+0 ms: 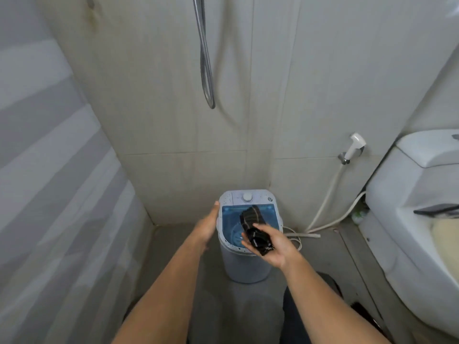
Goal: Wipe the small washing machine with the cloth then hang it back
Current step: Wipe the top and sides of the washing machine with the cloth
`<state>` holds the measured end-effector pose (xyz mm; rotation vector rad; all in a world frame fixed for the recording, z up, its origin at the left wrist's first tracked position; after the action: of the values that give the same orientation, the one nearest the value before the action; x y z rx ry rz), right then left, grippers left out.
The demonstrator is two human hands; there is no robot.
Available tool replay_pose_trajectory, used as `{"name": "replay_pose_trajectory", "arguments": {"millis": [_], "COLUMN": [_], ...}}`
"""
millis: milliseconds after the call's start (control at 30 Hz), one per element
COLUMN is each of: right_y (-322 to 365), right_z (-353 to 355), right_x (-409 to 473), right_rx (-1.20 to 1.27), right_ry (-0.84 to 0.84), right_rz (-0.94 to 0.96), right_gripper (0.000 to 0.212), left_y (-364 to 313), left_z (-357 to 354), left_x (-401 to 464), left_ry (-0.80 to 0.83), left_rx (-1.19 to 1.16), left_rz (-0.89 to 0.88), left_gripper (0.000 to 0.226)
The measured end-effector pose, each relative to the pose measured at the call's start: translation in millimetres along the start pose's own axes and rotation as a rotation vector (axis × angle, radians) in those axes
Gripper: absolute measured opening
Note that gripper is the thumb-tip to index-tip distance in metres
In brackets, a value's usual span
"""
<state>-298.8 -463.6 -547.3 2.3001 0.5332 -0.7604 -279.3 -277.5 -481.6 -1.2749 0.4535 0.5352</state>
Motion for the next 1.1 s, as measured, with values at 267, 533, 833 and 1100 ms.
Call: {"name": "replay_pose_trajectory", "arguments": {"millis": [267, 533, 833, 1100], "right_y": [17.6, 101.7, 66.7, 38.9], "right_z": [9.2, -63.0, -69.7, -56.7], "right_x": [131.6, 268.5, 331.5, 299.6], "right_rx": [-0.484, -1.347, -2.203, -2.374], "right_ry": [-0.254, -0.313, -0.249, -0.091], "right_rz": [0.151, 0.719, 0.714, 0.827], "right_gripper": [0.054, 0.054, 0.072, 0.063], "left_y": [51.2, 93.2, 138.9, 144.9], "left_z": [-23.7, -21.5, -26.8, -34.5], "left_x": [146.7, 262.5, 292.6, 288.5], "left_ry": [-0.019, -0.087, 0.018, 0.037], "left_rx": [0.128, 0.114, -0.205, -0.349], "left_rz": [-0.009, 0.081, 0.216, 0.107], "left_gripper": [0.059, 0.016, 0.020, 0.020]}}
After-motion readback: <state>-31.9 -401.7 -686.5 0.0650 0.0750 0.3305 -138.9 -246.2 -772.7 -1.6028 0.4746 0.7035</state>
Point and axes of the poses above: each hand's wrist, its own x-axis towards the middle knuckle, its own z-axis out of the back of the hand, y = z × x, the point moved 3 cm from there along x, towards the middle knuckle, and after that the axes turned 3 degrees about -y, right-handed, at the moved point
